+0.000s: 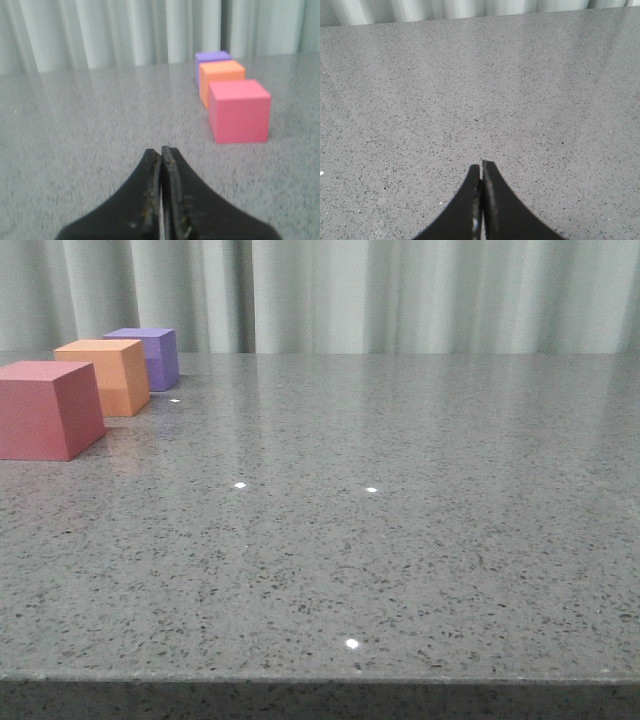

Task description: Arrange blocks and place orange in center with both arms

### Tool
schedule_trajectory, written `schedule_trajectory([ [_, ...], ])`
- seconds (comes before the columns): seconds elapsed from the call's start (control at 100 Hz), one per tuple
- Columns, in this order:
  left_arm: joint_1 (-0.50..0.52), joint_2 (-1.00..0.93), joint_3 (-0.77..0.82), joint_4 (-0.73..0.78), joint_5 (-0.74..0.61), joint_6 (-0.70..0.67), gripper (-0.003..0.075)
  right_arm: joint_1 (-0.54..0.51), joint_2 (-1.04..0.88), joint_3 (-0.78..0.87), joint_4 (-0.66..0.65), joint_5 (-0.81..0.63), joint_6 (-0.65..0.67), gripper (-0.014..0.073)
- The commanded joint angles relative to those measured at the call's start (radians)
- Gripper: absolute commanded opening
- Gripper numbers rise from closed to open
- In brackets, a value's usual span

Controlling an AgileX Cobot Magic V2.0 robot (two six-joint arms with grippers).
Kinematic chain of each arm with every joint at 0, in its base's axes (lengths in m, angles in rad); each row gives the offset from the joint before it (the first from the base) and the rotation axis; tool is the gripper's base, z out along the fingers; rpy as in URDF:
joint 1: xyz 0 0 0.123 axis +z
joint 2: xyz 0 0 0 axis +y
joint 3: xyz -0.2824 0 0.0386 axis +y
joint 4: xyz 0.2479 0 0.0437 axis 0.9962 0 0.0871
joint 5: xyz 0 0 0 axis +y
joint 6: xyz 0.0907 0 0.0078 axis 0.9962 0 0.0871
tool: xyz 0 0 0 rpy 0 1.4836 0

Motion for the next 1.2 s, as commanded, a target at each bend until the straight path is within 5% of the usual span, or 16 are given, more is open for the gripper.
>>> schedule_trajectory([
  [0.0, 0.004, -0.032, 0.008, -0.011, -0.114, -0.015, -0.0019, -0.003, 0.001, -0.025, -0.024, -0.071, -0.008, -0.0067],
  [0.18, 0.004, -0.032, 0.074, -0.011, -0.274, -0.015, -0.0019, -0.003, 0.001, -0.025, -0.024, -0.071, -0.008, -0.0067],
  [1.19, 0.004, -0.032, 0.074, -0.011, -0.252, -0.015, -0.0019, -0.003, 0.001, -0.025, -0.024, -0.071, -0.008, -0.0067],
])
